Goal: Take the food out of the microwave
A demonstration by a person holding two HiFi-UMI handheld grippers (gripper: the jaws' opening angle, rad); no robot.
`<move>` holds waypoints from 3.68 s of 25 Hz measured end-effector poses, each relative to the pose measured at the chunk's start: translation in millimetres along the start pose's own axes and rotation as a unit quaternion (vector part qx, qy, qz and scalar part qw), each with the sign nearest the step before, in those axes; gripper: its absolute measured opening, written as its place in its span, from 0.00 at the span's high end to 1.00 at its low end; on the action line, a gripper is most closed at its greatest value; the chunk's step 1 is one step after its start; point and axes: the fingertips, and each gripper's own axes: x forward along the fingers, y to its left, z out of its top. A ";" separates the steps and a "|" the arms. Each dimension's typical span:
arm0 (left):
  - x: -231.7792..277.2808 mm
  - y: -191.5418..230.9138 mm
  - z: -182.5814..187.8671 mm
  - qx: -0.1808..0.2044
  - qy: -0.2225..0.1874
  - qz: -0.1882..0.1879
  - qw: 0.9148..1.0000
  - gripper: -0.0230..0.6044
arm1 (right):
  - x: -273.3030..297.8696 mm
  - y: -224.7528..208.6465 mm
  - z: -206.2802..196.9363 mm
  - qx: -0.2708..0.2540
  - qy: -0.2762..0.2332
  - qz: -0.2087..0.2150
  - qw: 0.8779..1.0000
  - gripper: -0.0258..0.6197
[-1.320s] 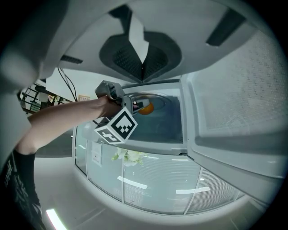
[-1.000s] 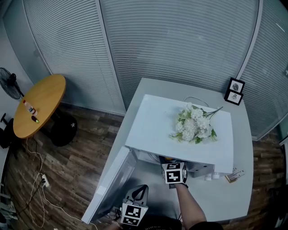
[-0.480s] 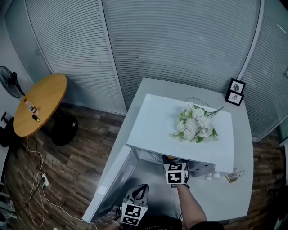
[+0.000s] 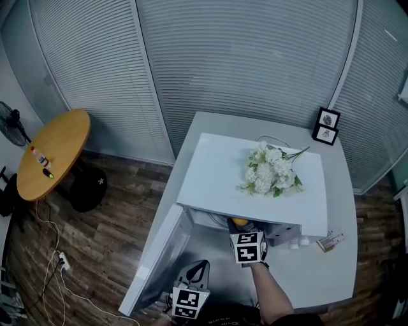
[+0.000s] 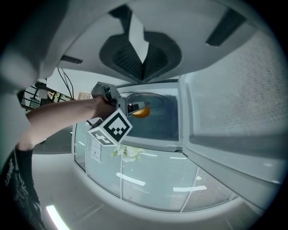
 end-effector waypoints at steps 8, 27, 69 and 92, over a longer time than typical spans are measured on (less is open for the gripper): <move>-4.5 -5.6 3.8 0.003 -0.015 -0.011 1.000 0.95 | -20.2 5.3 -3.3 -0.001 -0.004 -0.002 1.000 0.47; -12.0 -17.0 7.9 0.010 -0.031 -0.044 0.999 0.95 | -78.3 8.6 -22.0 0.014 -0.014 -0.037 0.999 0.47; -12.2 -46.2 -2.7 0.038 -0.021 -0.113 0.993 0.95 | -180.2 10.5 -96.6 0.088 -0.038 -0.104 0.990 0.47; -9.5 -54.3 -8.0 0.040 -0.014 -0.122 0.992 0.95 | -193.8 12.0 -118.5 0.087 -0.028 -0.116 0.989 0.47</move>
